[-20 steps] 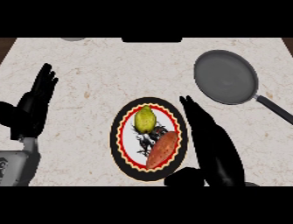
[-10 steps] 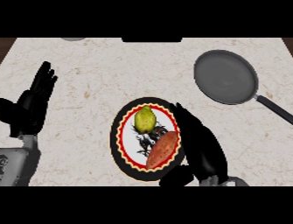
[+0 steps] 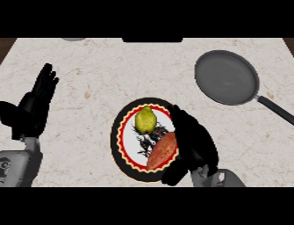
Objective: Pick the sweet potato from the plate and place it in the pan
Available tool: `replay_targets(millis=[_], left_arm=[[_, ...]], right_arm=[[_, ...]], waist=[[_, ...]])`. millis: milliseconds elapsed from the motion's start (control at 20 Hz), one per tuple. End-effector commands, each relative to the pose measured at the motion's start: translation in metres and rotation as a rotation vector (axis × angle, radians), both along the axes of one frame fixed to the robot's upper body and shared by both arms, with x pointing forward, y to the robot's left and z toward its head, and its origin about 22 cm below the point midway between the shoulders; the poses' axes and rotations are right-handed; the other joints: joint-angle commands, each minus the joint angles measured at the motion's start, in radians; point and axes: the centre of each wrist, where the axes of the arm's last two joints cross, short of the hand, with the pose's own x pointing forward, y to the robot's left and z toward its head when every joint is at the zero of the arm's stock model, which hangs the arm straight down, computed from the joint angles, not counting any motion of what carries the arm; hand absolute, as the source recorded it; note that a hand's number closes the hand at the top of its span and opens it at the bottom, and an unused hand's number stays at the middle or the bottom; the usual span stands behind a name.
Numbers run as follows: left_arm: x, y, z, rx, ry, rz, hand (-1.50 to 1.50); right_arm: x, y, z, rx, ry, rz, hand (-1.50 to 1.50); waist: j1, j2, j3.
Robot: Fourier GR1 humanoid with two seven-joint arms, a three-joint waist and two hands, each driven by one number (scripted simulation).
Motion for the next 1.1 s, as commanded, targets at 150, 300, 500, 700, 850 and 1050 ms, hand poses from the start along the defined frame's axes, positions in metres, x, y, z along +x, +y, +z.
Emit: replay_targets(millis=[150,300,500,700,850,1050], left_arm=[[-0.005,-0.013,-0.011,0.007,0.005,0.007,0.0],[0.003,0.006,-0.009,0.004,0.001,-0.004,0.0],[-0.002,0.014,0.005,-0.016,0.004,-0.007,0.0],[0.015,0.0,0.011,0.001,-0.026,0.005,0.0],[0.004,0.0,0.012,-0.002,-0.003,0.002,0.0],[-0.008,-0.007,0.007,0.004,0.001,-0.009,0.0]], right_arm=[[0.013,0.01,-0.018,-0.121,0.114,-0.002,-1.5],[0.01,0.014,-0.002,-0.11,0.099,-0.015,-1.5],[0.037,0.0,-0.034,-0.102,0.142,-0.013,-1.5],[0.018,0.02,-0.049,-0.134,0.14,0.002,-1.5],[0.022,0.019,-0.067,-0.17,0.18,0.024,-1.5],[0.012,0.021,-0.064,-0.165,0.218,0.023,-1.5]], waist=[[0.001,0.001,0.0],[-0.002,0.0,0.0],[0.003,0.001,0.0],[-0.001,0.001,0.0],[0.001,0.001,0.0],[0.001,0.0,0.0]])
